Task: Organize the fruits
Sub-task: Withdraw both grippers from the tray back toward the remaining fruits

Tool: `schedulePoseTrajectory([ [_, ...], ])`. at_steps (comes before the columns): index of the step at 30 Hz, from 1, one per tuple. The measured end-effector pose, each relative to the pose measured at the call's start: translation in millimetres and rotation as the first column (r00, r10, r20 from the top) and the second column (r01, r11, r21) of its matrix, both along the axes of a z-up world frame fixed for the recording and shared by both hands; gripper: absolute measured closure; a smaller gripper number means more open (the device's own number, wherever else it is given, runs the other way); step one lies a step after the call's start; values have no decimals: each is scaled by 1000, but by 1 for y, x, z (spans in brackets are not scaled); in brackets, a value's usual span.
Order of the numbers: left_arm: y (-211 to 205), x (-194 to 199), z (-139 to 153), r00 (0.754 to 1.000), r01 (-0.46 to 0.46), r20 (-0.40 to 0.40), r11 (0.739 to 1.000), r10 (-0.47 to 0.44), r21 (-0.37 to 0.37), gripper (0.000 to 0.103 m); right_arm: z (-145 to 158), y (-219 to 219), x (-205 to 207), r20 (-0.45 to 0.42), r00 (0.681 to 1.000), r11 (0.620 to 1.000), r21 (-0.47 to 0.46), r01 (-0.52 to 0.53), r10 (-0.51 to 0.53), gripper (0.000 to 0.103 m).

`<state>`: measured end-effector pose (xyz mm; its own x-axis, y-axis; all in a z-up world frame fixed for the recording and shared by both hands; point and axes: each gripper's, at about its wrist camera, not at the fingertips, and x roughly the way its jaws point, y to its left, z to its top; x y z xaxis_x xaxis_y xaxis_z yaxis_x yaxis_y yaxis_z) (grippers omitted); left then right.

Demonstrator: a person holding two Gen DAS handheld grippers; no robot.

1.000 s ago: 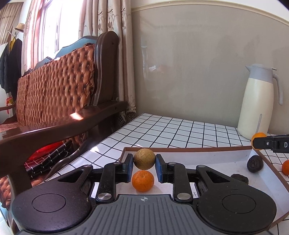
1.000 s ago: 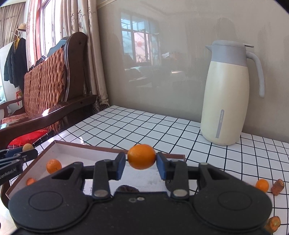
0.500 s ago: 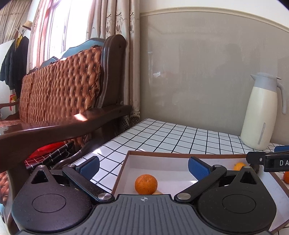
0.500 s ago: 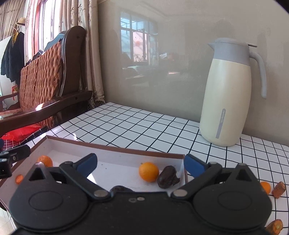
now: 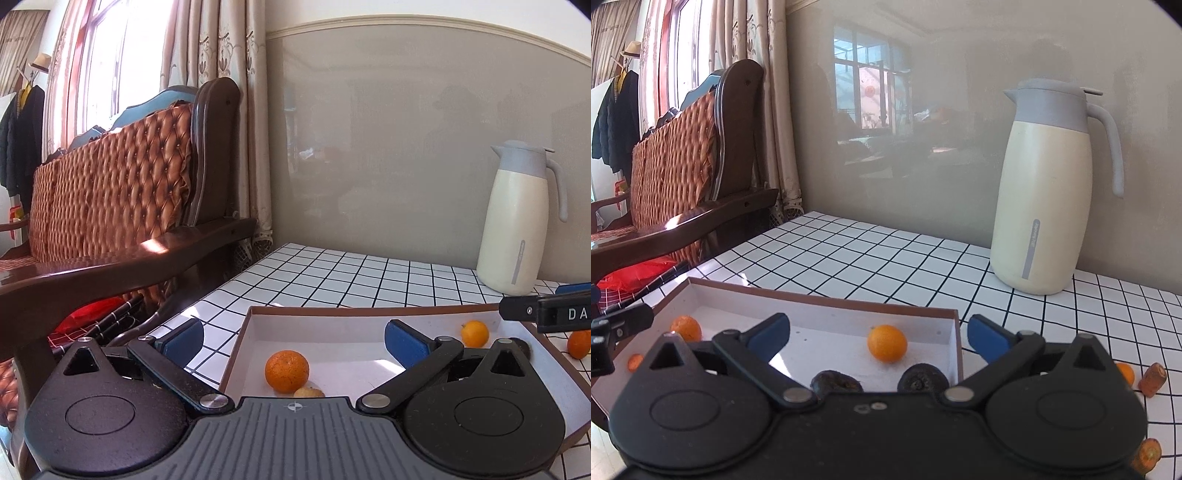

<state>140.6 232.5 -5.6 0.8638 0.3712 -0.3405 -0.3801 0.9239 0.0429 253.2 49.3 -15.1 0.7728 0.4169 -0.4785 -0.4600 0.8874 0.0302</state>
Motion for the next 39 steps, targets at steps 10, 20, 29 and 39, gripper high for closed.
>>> schedulePoseTrajectory([
  [10, -20, -22, 13, 1000, 17, 11, 1000, -17, -19, 0, 16, -29, -23, 94, 994, 999, 1, 54, -54, 6],
  [20, -68, -31, 23, 997, 61, 32, 996, -63, 61, 0, 35, -84, -63, 132, 985, 994, 41, 103, -108, 6],
  [29, -97, -34, 25, 992, 121, 36, 993, -121, 0, 0, 34, -115, -84, 131, 980, 989, 6, 150, -149, 6],
  [39, -124, -43, 24, 987, 160, 22, 987, -161, 20, 0, 35, -145, -101, 124, 973, 981, 23, 191, -193, 6],
])
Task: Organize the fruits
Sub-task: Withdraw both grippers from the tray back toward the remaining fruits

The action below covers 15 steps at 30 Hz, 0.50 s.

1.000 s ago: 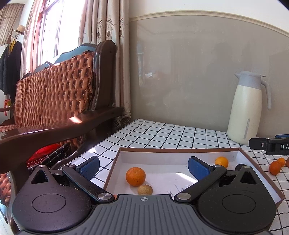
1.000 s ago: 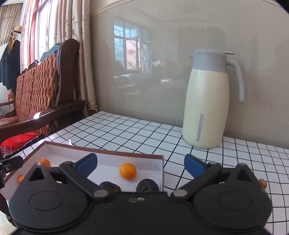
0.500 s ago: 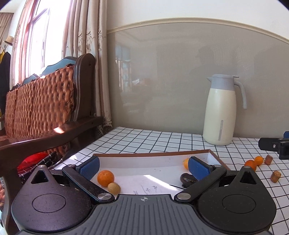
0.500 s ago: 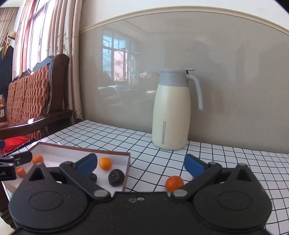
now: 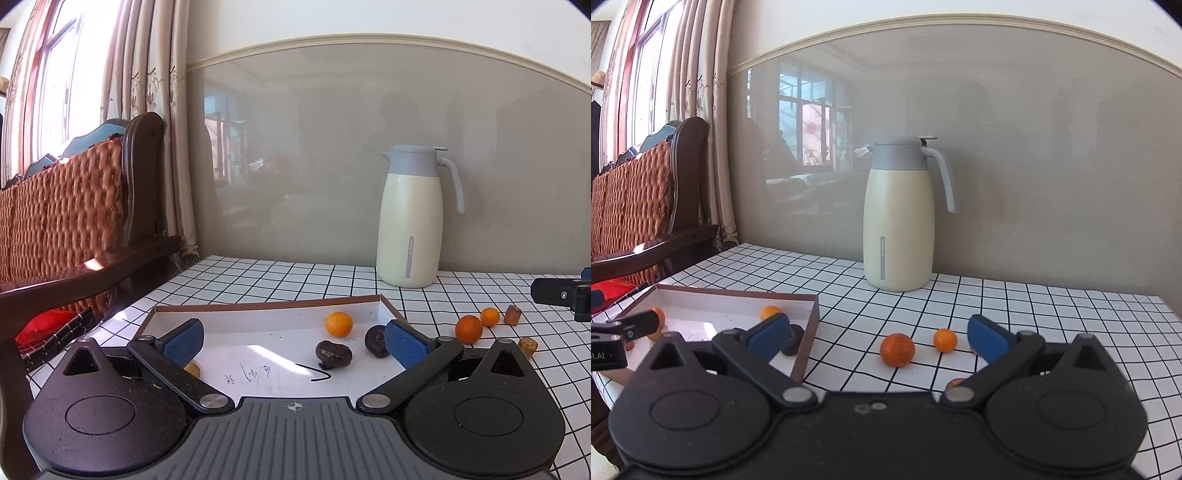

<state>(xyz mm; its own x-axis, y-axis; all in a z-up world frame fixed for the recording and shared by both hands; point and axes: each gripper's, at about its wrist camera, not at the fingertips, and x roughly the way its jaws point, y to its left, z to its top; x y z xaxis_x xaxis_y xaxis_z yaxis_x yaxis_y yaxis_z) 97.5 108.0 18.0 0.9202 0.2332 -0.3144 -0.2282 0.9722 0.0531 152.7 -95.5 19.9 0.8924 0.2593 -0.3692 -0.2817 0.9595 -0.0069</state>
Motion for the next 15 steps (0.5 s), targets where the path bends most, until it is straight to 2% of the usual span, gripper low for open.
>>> schedulePoseTrajectory([
  [7, -8, -3, -1, 1000, 30, 7, 999, -29, -45, 0, -3, -14, -8, -4, 1000, 1000, 16, 11, -11, 6],
  [11, -19, 0, -5, 999, 41, -1, 999, -41, 5, 0, -4, -24, -10, -17, 1000, 999, 23, 25, -25, 6],
  [15, -29, -3, -3, 997, 54, 46, 998, -55, 30, 0, -6, -31, -11, -41, 999, 999, 31, 23, -22, 6],
])
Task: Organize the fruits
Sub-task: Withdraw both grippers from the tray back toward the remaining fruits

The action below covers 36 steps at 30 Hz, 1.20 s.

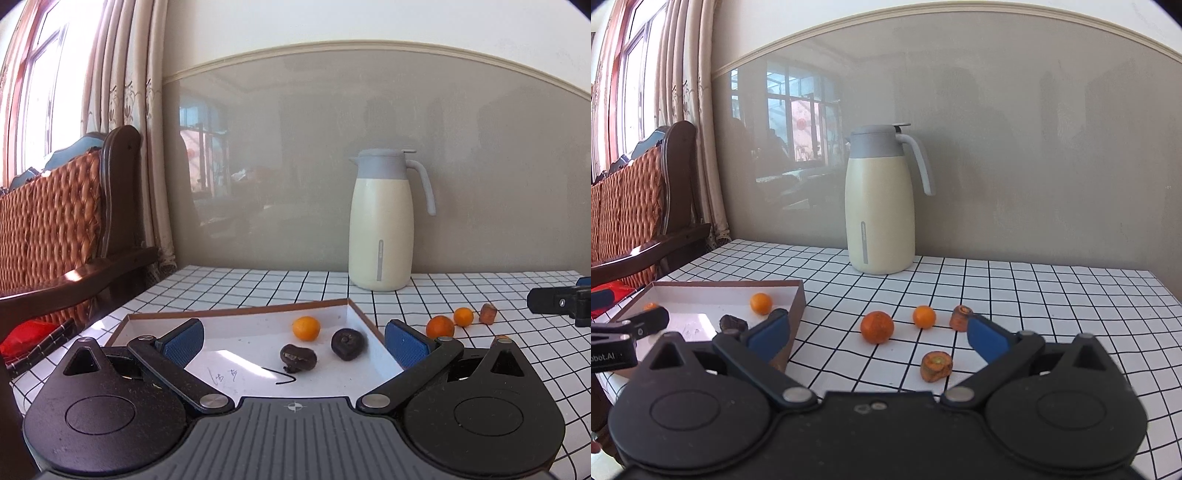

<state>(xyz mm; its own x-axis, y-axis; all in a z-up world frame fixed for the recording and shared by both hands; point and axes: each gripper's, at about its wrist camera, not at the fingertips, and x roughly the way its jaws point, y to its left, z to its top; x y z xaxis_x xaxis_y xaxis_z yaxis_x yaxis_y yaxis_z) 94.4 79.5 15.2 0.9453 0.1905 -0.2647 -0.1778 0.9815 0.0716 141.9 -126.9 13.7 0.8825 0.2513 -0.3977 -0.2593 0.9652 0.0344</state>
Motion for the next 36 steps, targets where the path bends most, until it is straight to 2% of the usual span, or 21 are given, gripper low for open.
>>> schedulePoseTrajectory([
  [2, -5, 2, 1, 1000, -5, -5, 1000, 6, 13, 0, -1, -1, -1, -3, 1000, 1000, -11, -1, 1, 7],
  [6, -10, 6, -1, 999, 37, -21, 999, -38, -38, 0, -4, -4, -2, -5, 1000, 1000, -28, 6, -6, 7],
  [11, -24, 12, -5, 995, 87, -38, 996, -88, -23, 0, -6, -11, -4, -8, 1000, 998, -59, 24, -24, 9],
  [14, -36, 13, -8, 995, 96, -27, 995, -96, 27, 0, -8, -14, -4, -15, 999, 997, -73, 37, -38, 8],
  [19, -48, 22, -7, 991, 128, -39, 992, -128, 18, 0, -13, -22, -2, -29, 997, 993, -97, 71, -74, 8],
  [21, -52, 26, -7, 991, 131, -42, 991, -130, 1, 0, -14, -26, -1, -27, 997, 993, -92, 75, -78, 8],
  [30, -78, 35, -13, 982, 185, -39, 983, -185, 16, 0, -15, -47, 6, -22, 993, 991, -59, 118, -119, 11],
  [36, -91, 44, -12, 978, 205, -27, 979, -205, 17, 0, -13, -59, 12, -18, 990, 989, -47, 137, -138, 18],
])
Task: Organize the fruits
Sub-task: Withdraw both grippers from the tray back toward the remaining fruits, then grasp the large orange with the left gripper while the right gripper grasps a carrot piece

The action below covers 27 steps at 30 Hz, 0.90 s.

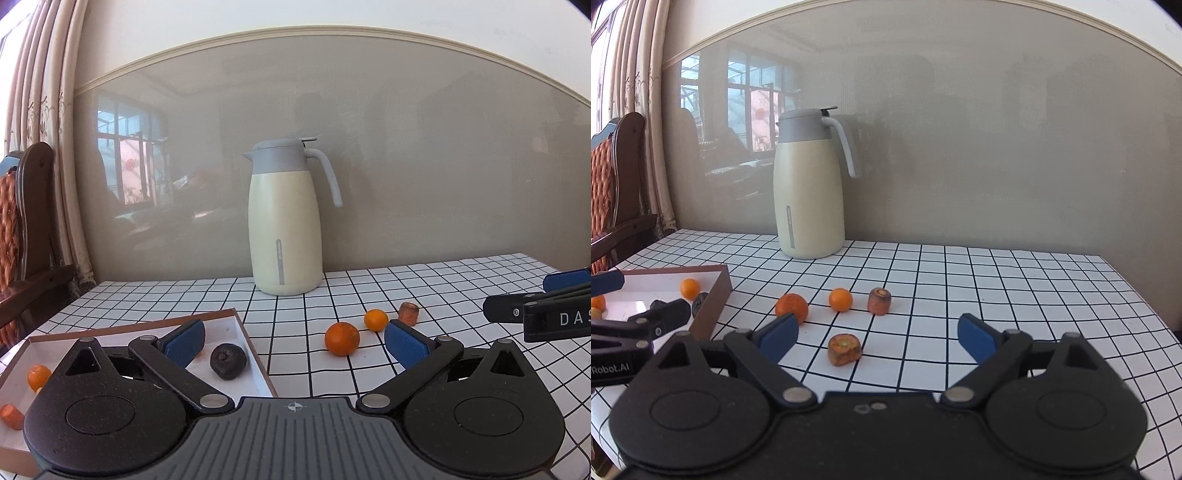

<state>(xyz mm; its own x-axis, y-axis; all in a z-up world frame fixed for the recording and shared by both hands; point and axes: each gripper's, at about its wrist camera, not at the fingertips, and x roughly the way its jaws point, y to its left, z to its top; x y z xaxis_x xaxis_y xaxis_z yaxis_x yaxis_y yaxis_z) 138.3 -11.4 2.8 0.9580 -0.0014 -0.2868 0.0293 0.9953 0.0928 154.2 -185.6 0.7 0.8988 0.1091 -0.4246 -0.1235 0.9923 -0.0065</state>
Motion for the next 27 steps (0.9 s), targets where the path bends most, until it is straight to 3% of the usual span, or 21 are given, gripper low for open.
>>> schedulePoseTrajectory([
  [14, -12, 23, -8, 1000, 4, -20, 1000, -4, -2, 0, -18, -4, 19, -53, 998, 999, -14, -32, 31, 24],
  [27, 0, 50, -19, 998, -20, -61, 1000, 19, -14, 0, -53, 25, 65, -137, 989, 997, -44, -58, 51, 26],
])
